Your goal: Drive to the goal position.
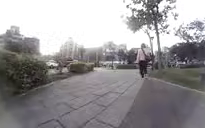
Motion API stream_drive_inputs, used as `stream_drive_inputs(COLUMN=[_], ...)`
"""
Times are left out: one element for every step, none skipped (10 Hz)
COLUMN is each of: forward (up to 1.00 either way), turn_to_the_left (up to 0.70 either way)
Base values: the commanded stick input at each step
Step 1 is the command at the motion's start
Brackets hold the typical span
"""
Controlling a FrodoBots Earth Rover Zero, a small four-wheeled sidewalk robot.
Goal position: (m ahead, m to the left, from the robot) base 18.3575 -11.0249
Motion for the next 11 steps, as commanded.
stream_drive_inputs(forward=[1.0, 1.0, 1.0, 1.0, 1.0, 1.0, 1.0, 1.0, 1.0, 1.0, 1.0], turn_to_the_left=[-0.4, -0.01, 0.0, -0.39, -0.22, -0.04, 0.0, -0.21, -0.37, -0.23, 0.0])
